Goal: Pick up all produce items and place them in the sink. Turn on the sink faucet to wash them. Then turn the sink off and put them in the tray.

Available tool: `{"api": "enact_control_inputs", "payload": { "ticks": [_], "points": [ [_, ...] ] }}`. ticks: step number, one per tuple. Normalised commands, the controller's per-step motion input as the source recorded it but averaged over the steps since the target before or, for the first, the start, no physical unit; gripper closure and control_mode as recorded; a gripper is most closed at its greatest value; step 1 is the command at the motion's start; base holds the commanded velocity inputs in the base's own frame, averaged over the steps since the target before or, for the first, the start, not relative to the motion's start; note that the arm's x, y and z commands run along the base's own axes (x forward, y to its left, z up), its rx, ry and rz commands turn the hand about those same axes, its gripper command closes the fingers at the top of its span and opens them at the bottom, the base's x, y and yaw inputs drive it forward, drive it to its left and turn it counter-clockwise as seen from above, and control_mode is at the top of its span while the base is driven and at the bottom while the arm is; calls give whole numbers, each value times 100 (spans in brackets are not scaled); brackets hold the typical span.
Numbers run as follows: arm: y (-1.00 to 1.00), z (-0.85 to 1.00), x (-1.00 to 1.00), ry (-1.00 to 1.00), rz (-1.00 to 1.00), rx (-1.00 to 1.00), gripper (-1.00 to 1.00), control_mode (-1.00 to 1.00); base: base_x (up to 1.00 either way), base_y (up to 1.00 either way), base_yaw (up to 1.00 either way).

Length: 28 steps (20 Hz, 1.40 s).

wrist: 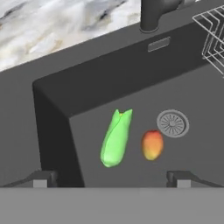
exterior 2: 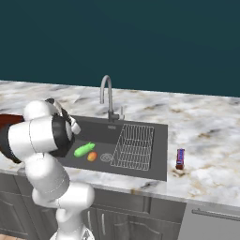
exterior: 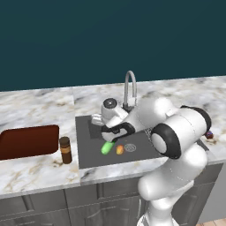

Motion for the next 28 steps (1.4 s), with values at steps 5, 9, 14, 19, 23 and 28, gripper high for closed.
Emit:
{"api": "enact_control_inputs", "payload": {
  "ticks": [5,9,14,19,23,28],
  "points": [
    [-17,70,-57,-15,2,0,-100,-100,0,0,0],
    [-17,73,-55,-12,2,0,-100,-100,0,0,0],
    [-23,62,-57,-7,1,0,-100,-100,0,0,0],
    [-35,51,-38,0,3,2,-100,-100,0,0,0],
    [-37,43,-28,0,6,2,-100,-100,0,0,0],
    [-44,23,-18,0,7,0,-100,-100,0,0,0]
  ]
}}
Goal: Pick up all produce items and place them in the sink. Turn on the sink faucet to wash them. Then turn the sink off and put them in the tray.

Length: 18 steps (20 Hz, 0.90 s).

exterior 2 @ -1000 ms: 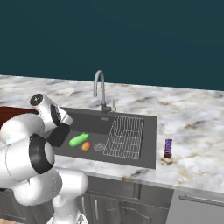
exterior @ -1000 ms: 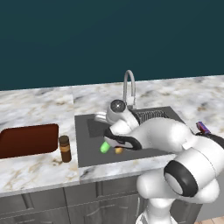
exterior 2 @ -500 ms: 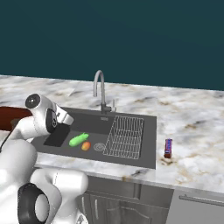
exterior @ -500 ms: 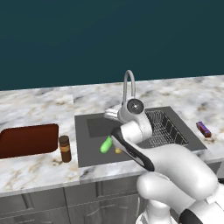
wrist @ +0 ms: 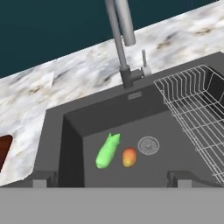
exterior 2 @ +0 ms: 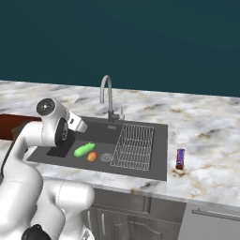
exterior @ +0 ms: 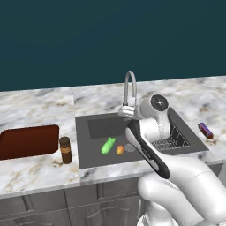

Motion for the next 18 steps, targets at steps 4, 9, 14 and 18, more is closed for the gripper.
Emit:
{"api": "enact_control_inputs", "payload": {
  "ticks": [4,9,14,18],
  "points": [
    [-53,13,-13,0,9,0,-100,-100,0,0,0],
    [-59,10,-18,0,9,0,-100,-100,0,0,0],
    [-62,5,-23,-1,9,0,-100,-100,0,0,0],
    [-64,1,-24,-5,7,1,-100,-100,0,0,0]
  ]
}}
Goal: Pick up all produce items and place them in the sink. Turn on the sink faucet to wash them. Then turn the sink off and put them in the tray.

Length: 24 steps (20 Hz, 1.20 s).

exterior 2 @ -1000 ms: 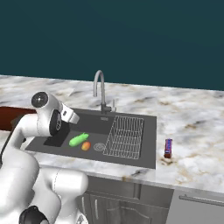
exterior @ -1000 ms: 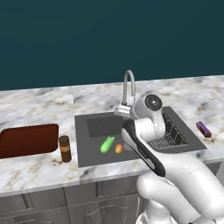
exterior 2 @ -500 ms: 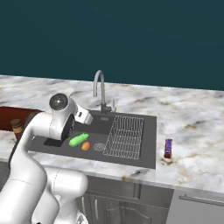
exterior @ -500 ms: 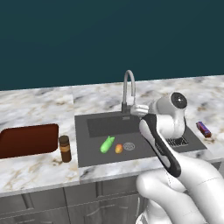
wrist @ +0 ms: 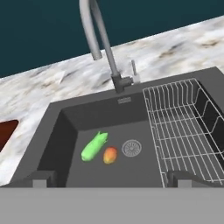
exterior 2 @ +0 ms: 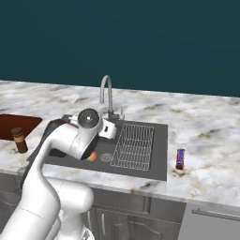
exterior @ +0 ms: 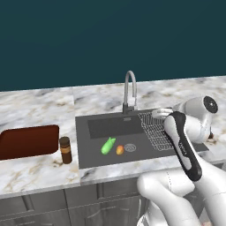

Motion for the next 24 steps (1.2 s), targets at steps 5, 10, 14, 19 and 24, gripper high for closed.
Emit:
{"api": "enact_control_inputs", "payload": {
  "ticks": [5,10,14,19,24],
  "points": [
    [-61,11,-17,-12,7,0,-100,-100,0,0,0],
    [-28,11,0,-19,2,0,-100,-100,0,0,0],
    [-1,2,7,-19,0,0,-100,-100,0,0,0],
    [0,0,13,-17,0,-1,-100,-100,0,0,0],
    [0,0,16,-11,1,-2,-100,-100,0,0,0]
  ]
}}
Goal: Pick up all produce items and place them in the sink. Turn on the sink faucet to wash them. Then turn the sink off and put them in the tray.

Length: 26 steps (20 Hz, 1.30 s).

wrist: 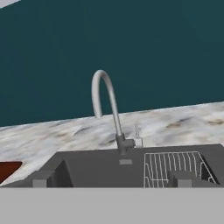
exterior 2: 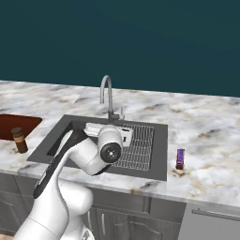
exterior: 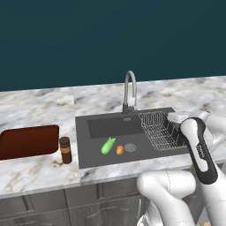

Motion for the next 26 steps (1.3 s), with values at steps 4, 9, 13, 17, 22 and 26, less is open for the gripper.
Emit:
{"api": "enact_control_inputs", "payload": {
  "ticks": [4,9,13,17,22,26],
  "points": [
    [1,0,20,-6,4,-9,-100,-100,0,0,0],
    [0,0,30,-2,6,-10,-100,-100,0,0,0],
    [8,-3,20,0,9,-3,-100,-100,0,0,0],
    [0,-1,1,0,2,0,-100,-100,0,0,0],
    [0,0,7,0,0,0,-100,-100,0,0,0],
    [0,0,14,0,1,0,-100,-100,0,0,0]
  ]
}}
